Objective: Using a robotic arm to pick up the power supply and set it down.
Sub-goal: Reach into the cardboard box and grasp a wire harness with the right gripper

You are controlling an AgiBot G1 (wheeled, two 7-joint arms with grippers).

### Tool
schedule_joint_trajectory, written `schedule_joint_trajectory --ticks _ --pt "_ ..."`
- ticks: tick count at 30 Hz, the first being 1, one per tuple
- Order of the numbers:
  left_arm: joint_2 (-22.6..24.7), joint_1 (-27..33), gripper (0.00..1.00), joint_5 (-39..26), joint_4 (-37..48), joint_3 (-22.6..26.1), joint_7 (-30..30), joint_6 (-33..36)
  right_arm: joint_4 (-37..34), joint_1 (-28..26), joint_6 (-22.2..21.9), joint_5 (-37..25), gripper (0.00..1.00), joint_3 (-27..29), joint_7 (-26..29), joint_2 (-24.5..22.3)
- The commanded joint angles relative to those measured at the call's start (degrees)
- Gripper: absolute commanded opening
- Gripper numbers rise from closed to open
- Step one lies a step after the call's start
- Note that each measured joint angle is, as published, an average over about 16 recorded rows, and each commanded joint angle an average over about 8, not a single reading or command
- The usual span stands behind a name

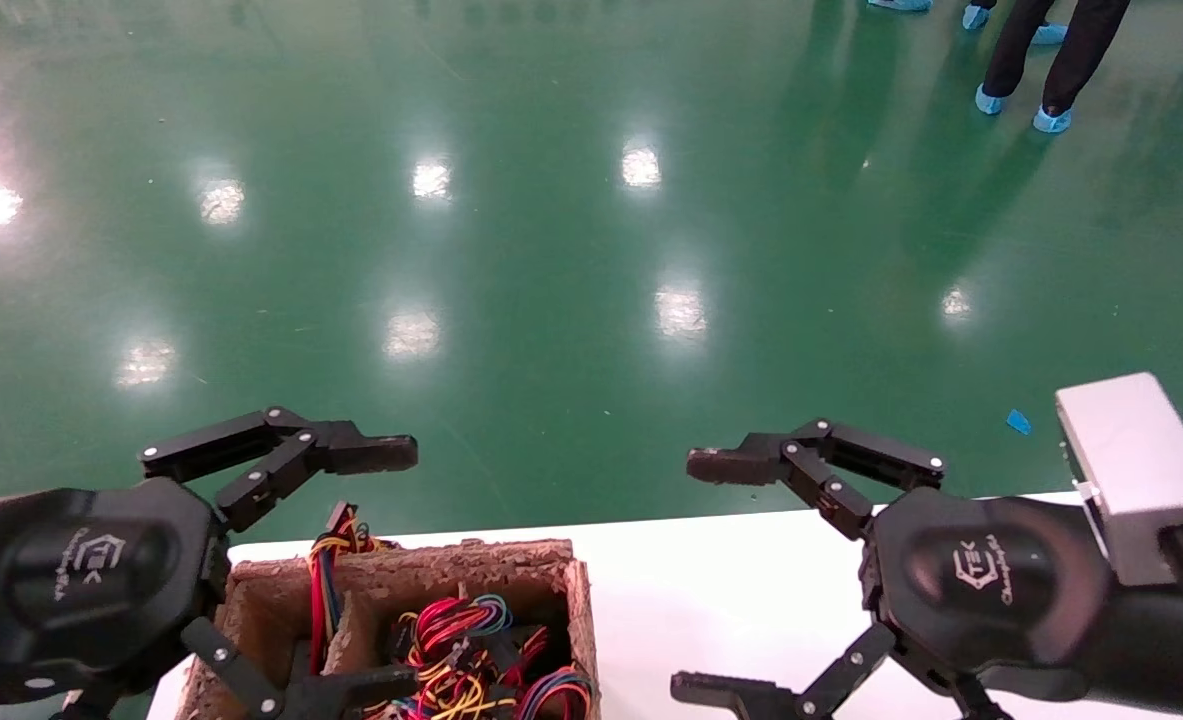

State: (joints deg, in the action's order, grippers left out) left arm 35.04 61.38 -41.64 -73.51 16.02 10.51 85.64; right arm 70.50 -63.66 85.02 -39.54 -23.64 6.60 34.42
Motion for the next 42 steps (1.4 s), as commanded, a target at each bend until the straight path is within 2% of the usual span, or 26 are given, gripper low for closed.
schedule_joint_trajectory --ticks 1,3,4,5,7,12,13,15,17,21,22,24,25,34,42 --pt "0.0 0.0 1.0 0.0 0.0 0.0 0.0 0.0 -0.2 -0.1 0.3 -0.3 1.0 -0.2 0.0 0.1" --pt "0.0 0.0 0.99 0.0 0.0 0.0 0.0 0.0 -0.4 0.0 0.4 -0.9 1.0 -0.7 -0.3 0.6" --pt "0.0 0.0 0.97 0.0 0.0 0.0 0.0 0.0 -0.5 0.1 0.4 -1.3 1.0 -0.9 -0.4 1.0" --pt "0.0 0.0 0.9 0.0 0.0 0.0 0.0 0.0 -0.5 0.2 0.4 -1.7 1.0 -1.2 -0.6 1.3" --pt "0.0 0.0 0.74 0.0 0.0 0.0 0.0 0.0 -0.5 0.3 0.3 -2.7 1.0 -1.9 -0.9 2.1" --pt "0.0 0.0 0.15 0.0 0.0 0.1 0.0 0.0 0.1 -0.2 -0.2 -5.3 1.0 -3.4 -1.3 4.3" --pt "0.0 0.0 0.1 0.0 0.0 0.1 0.0 0.0 0.2 -0.4 -0.4 -5.7 0.99 -3.7 -1.3 4.8" --pt "0.0 0.0 0.01 0.0 0.0 0.1 0.0 0.0 0.4 -0.9 -0.7 -6.7 0.88 -4.3 -1.2 5.7" --pt "0.0 0.0 0.0 0.1 0.0 0.1 0.0 0.0 0.5 -1.5 -0.9 -7.7 0.7 -4.9 -1.0 6.7" --pt "0.0 0.0 0.0 0.1 0.0 0.1 0.0 0.0 -0.2 -2.5 -1.1 -9.9 0.21 -6.4 -0.6 8.7" --pt "0.0 0.0 0.0 0.1 0.0 0.1 0.0 0.0 -0.5 -2.8 -1.0 -10.4 0.13 -6.8 -0.5 9.2" --pt "0.0 0.0 0.0 0.1 0.0 0.1 -0.1 0.0 -1.2 -3.2 -0.9 -11.6 0.02 -7.5 -0.4 9.9" --pt "0.0 0.0 0.0 0.1 0.0 0.1 -0.1 0.0 -1.6 -3.4 -0.7 -12.1 0.0 -7.9 -0.4 10.3" --pt "-0.1 0.0 0.0 0.1 0.0 0.1 -0.1 -0.1 -6.1 -4.5 0.4 -17.0 0.0 -10.8 -2.1 13.0" --pt "-0.1 0.0 0.0 0.1 0.0 0.2 -0.1 -0.1 -10.7 -5.8 1.3 -18.6 0.0 -11.7 -4.2 14.9"
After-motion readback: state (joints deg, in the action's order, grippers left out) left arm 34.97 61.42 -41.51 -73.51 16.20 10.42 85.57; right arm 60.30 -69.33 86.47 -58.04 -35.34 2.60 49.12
